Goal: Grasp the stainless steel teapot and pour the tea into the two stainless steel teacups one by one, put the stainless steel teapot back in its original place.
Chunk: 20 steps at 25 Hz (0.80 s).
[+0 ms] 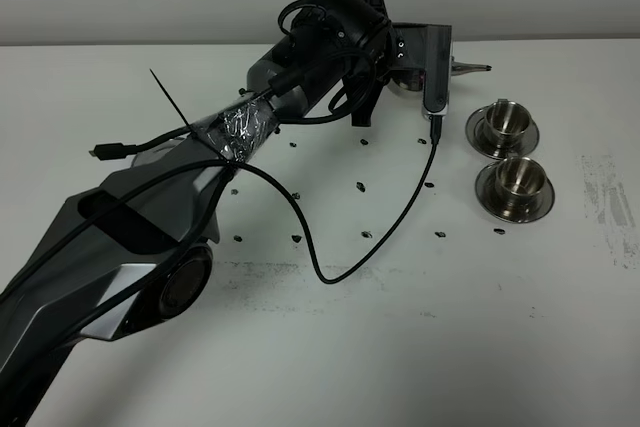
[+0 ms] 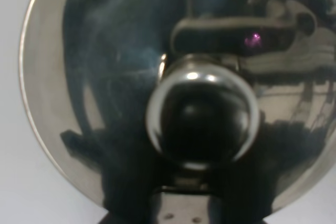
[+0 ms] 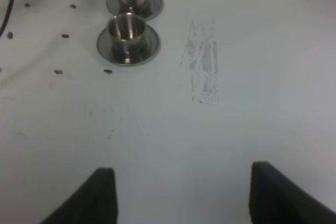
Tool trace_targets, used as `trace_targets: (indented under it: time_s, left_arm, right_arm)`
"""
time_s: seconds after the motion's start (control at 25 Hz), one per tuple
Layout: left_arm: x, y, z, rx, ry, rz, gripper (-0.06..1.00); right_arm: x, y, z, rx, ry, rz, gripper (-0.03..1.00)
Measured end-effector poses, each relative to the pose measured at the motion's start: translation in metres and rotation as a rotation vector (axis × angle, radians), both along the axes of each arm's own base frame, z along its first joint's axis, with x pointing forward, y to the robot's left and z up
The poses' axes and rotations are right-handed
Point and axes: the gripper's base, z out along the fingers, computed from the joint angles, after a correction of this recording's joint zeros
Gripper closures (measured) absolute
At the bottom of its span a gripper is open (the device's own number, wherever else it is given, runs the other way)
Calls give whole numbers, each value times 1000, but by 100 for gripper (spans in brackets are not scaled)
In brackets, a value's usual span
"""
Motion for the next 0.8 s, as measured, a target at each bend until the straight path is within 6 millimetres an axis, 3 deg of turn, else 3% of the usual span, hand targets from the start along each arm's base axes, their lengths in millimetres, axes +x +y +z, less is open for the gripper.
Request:
trace_targets:
  time_s: [0.8]
  left_arm:
    - [-6,-13,0,81,-81,-42,77]
  right_arm:
    - [0,0,0,0,0,0,44]
